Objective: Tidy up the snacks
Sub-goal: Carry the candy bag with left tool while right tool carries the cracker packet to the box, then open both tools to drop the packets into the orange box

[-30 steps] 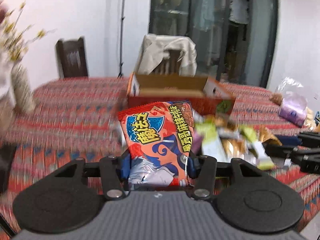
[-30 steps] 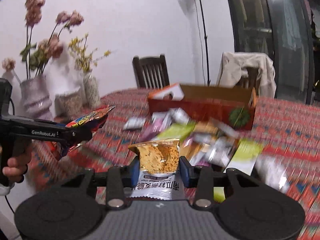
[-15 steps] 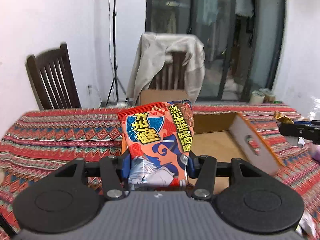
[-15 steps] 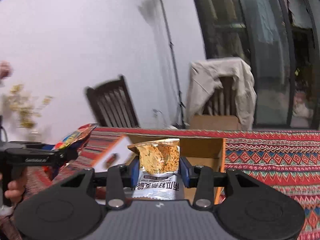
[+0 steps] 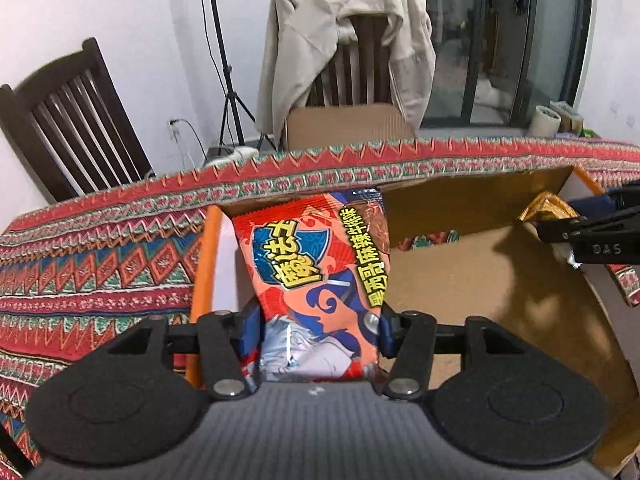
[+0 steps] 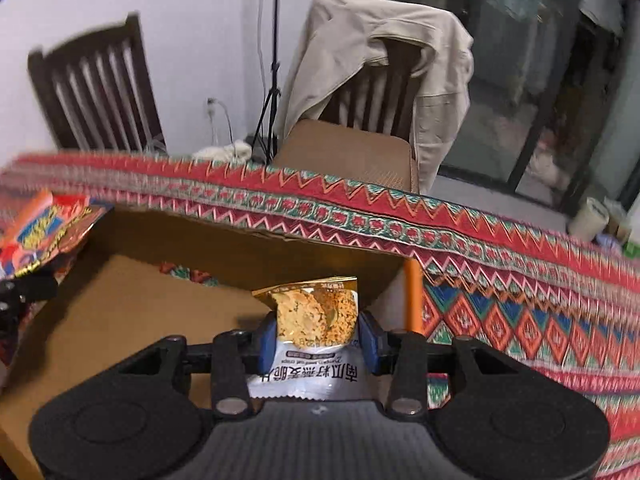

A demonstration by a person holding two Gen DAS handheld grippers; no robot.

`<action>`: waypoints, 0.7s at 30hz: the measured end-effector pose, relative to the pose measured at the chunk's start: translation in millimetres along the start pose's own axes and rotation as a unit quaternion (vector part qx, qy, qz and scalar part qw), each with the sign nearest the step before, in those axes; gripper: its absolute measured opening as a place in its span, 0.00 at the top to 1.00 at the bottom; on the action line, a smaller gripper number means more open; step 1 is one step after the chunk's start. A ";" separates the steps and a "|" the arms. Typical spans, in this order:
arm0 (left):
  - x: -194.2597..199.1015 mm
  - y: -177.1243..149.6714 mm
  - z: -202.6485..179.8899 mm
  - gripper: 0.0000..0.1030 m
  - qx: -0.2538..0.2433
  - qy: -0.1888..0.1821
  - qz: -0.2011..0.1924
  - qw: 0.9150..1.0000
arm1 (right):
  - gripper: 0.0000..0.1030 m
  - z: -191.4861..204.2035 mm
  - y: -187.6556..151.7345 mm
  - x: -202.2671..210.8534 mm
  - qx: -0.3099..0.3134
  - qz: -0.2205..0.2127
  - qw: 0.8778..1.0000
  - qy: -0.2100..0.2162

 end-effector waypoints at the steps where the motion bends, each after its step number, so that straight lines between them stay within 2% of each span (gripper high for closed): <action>1: -1.5 1.1 2.2 0.36 0.007 -0.007 0.005 1.000 | 0.57 4.5 0.7 -4.4 0.013 0.000 1.000 -0.010; 2: -3.2 1.8 5.0 0.30 0.017 -0.011 0.009 1.000 | 0.52 7.7 1.2 -7.9 0.025 -0.002 0.999 -0.021; 5: -1.7 1.4 10.5 0.29 0.025 -0.027 0.009 0.999 | 0.42 19.5 1.3 -12.2 0.056 0.008 0.998 -0.041; 10: 22.0 -2.4 10.8 0.16 0.016 -0.022 -0.008 1.000 | 0.31 11.5 4.0 3.3 0.037 -0.028 0.998 -0.035; 12: 34.6 -1.7 12.4 0.16 0.014 -0.016 -0.015 1.000 | 0.25 7.5 1.8 19.5 0.020 -0.045 0.999 -0.022; 15: 64.7 0.6 19.3 0.16 0.026 -0.005 -0.026 0.999 | 0.25 4.4 -1.3 54.1 0.017 -0.065 0.998 -0.007; 17: 89.1 0.6 20.8 0.16 0.029 -0.004 -0.038 0.999 | 0.24 3.5 -2.3 83.6 0.023 -0.082 0.996 -0.003; 21: 148.4 -9.4 18.3 0.15 0.015 0.003 -0.074 0.997 | 0.16 0.4 -10.7 154.2 0.031 -0.121 0.992 0.005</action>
Point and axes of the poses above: each gripper's, at about its wrist camera, not at the fingertips, and x roughly against the way its jaws point, z to its left, y to its top, the point moved 4 cm from there along -x, roughly the way its jaws point, and after that the axes turned 5 degrees about z, right-handed, at the moved point
